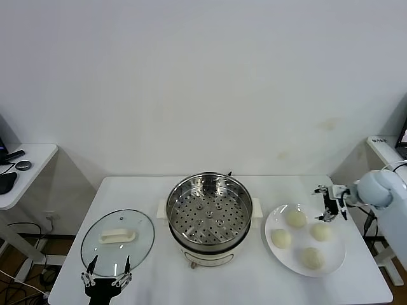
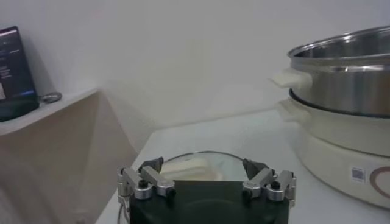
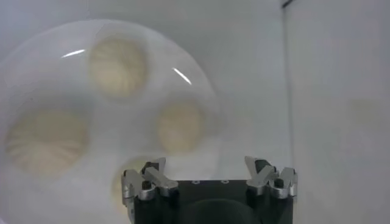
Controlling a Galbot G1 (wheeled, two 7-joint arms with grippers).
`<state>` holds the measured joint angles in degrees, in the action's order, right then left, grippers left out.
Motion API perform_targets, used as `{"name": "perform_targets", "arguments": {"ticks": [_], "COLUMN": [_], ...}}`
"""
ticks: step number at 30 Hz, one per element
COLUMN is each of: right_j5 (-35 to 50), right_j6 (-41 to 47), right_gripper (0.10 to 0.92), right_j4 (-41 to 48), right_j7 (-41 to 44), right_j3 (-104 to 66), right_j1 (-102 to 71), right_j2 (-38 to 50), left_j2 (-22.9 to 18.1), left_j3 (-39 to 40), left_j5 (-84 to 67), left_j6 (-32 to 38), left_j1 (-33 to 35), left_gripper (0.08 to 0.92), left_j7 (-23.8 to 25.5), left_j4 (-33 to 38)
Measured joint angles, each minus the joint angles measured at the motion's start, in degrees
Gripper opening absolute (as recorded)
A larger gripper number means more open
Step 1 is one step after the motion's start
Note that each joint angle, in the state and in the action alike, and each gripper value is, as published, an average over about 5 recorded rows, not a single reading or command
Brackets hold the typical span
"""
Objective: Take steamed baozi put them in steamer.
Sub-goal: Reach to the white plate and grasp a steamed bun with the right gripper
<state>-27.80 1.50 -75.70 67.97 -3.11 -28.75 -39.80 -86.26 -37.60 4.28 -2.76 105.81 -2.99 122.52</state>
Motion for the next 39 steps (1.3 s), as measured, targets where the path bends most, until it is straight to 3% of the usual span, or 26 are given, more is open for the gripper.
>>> {"name": "perform_targets", "arguments": {"ticks": [17,39], "right_j5": [-5.89,-8.04], "right_j6": [-3.81,-3.84], "right_gripper": [0.823,0.823], "right_j4": [9.39,13.96], "right_j7": [3.73,3.99], "right_j3": [5.33,6.13], "right_j1": [5.31,5.78], "right_j2": [-8.3,-10.65], "left_j2": [-0.47,-0.13], "left_j3": [0.35,0.32], "left_j5": [0.55,0.62], "left_j6": [0.1,0.05], "left_j1": [1.21,1.63], "left_gripper": [0.823,0.823], "left_j7": [0.21,0.34], "left_j4": [2.05,2.8]}}
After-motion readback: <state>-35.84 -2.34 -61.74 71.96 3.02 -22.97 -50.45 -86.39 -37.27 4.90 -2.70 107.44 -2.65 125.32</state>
